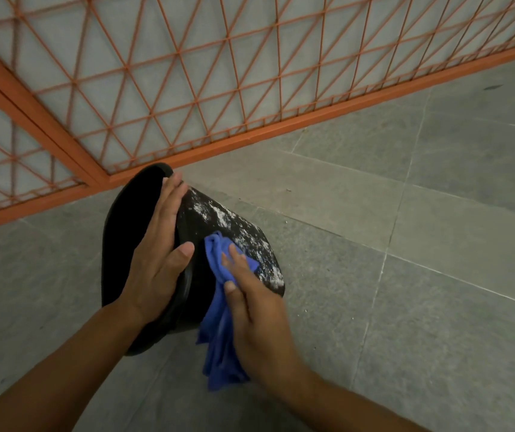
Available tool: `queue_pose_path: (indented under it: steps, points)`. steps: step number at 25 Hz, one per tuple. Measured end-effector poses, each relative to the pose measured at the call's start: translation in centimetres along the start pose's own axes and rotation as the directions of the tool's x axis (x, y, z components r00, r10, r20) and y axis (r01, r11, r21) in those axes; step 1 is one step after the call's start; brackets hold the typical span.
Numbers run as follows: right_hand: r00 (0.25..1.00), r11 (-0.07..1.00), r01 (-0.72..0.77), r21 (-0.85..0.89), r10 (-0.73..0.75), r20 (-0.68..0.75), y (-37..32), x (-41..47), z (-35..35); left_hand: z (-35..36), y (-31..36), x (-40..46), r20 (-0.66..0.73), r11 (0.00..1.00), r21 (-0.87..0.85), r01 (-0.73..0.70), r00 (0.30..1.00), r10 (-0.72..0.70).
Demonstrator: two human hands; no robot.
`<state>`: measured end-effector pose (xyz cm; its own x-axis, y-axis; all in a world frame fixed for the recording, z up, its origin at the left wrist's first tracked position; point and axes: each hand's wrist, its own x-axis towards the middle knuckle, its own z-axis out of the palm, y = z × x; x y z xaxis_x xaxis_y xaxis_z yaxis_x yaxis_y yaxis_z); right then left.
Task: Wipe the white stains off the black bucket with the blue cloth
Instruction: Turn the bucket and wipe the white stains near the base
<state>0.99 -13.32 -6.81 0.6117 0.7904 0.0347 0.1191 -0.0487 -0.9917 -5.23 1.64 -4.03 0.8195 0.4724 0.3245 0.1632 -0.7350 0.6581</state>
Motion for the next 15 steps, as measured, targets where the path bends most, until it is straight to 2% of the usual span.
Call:
queue_pose_path:
  steps: [3, 5, 9, 13, 15]
  points:
    - [0.988, 0.991, -0.129, -0.033, 0.126, -0.094, 1.7, 1.2, -0.8, 0.1, 0.3, -0.3, -0.002, 1.000, 0.014, -0.009, 1.000, 0.009]
    - [0.976, 0.979, -0.198, -0.043, 0.193, -0.098, 1.9, -0.1, -0.7, 0.2, 0.5, -0.3, 0.011, 1.000, 0.016, -0.017, 1.000, 0.016]
    - [0.996, 0.996, -0.091, -0.023, 0.091, -0.019, 0.7, -0.3, -0.2, 0.0, 0.3, -0.2, 0.017, 1.000, 0.003, -0.020, 1.000, 0.020]
    - [0.971, 0.973, -0.217, -0.076, 0.208, -0.115, 2.6, 1.4, -1.1, 0.3, 0.7, -0.2, 0.009, 1.000, 0.012, -0.019, 1.000, 0.019]
    - [0.970, 0.972, -0.221, -0.075, 0.211, -0.122, 2.0, -0.2, -0.9, 0.4, 0.8, -0.1, 0.022, 0.999, 0.015, -0.040, 0.999, 0.040]
